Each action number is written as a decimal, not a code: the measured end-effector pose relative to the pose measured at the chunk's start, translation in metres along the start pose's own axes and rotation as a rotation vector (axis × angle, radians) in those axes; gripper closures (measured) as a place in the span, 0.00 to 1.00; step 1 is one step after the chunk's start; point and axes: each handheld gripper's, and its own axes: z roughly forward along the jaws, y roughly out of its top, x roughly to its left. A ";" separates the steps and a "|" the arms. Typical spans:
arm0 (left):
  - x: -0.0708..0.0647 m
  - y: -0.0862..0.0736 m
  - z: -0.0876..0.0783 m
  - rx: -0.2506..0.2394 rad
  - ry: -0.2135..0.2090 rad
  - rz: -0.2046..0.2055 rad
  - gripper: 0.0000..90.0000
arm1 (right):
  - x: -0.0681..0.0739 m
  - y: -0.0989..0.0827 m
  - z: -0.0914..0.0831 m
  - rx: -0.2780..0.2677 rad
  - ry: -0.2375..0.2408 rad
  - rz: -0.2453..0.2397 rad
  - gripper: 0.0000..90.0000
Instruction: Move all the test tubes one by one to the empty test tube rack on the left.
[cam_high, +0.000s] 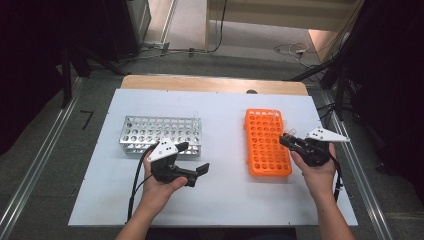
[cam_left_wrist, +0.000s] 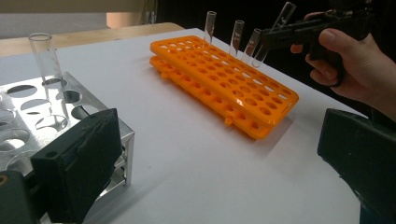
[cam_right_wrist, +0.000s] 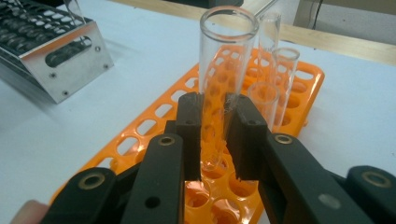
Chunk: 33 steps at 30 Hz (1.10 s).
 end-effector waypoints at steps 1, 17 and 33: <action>0.000 0.001 -0.001 -0.001 0.000 0.001 0.00 | 0.000 0.000 0.000 0.000 0.000 0.000 0.82; -0.007 0.007 -0.003 -0.008 -0.010 0.016 0.00 | 0.045 0.016 0.002 -0.006 0.165 -0.013 0.82; -0.018 0.012 -0.002 -0.005 -0.043 0.038 0.00 | 0.105 0.013 0.026 0.063 0.334 -0.082 0.82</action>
